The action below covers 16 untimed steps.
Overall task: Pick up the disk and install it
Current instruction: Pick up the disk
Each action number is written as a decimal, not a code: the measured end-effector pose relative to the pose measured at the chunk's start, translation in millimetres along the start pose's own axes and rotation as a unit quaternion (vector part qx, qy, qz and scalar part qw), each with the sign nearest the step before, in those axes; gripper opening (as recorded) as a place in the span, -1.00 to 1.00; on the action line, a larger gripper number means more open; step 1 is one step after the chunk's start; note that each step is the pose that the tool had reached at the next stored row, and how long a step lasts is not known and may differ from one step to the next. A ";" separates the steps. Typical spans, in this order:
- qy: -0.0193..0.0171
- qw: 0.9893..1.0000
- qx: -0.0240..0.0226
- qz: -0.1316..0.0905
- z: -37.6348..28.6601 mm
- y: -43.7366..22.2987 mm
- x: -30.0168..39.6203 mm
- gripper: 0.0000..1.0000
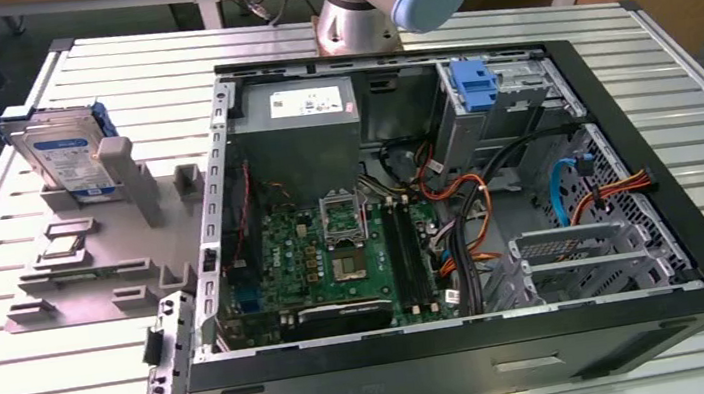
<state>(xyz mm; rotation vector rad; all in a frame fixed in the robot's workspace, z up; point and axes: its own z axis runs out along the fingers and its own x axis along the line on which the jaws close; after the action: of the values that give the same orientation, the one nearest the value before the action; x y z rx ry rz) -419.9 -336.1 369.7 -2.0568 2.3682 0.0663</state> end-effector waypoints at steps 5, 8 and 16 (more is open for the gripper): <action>0.000 1.000 0.000 0.000 0.0 0.0 0.0 -0.80; 0.000 1.000 0.000 -0.002 0.0 0.0 0.0 -0.80; 0.001 1.000 -0.001 -0.021 0.0 0.0 0.0 -0.80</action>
<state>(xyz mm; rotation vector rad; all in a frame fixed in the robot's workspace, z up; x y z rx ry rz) -419.9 -336.1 369.6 -2.1073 2.3244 0.0664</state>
